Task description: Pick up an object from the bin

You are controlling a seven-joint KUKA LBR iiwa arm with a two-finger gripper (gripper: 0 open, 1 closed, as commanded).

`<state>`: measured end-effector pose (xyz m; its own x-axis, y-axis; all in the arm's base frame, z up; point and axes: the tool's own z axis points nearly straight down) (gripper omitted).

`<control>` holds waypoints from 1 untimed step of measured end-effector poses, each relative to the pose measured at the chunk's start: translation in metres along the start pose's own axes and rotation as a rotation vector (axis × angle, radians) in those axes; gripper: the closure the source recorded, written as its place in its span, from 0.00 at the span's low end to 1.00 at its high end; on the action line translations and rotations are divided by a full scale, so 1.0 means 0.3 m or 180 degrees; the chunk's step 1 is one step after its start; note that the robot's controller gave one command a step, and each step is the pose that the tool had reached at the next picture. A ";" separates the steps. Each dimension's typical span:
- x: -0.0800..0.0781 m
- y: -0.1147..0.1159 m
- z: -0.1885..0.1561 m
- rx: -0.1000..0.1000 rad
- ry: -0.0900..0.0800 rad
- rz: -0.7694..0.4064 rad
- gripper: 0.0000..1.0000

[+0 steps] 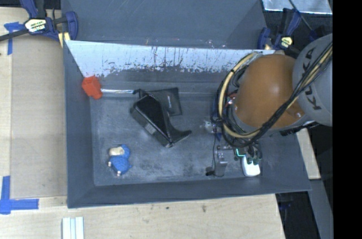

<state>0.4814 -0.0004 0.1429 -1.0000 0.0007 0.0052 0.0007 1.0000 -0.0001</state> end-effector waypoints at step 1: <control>-0.057 -0.296 0.247 0.0009 -0.0012 -0.1348 0.00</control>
Offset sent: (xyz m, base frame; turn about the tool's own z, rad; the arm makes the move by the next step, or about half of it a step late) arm 0.0170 -0.0859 -0.0729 -0.4284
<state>0.4980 -0.0893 0.0688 -0.9120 -0.4102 0.0018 -0.4102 0.9120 -0.0015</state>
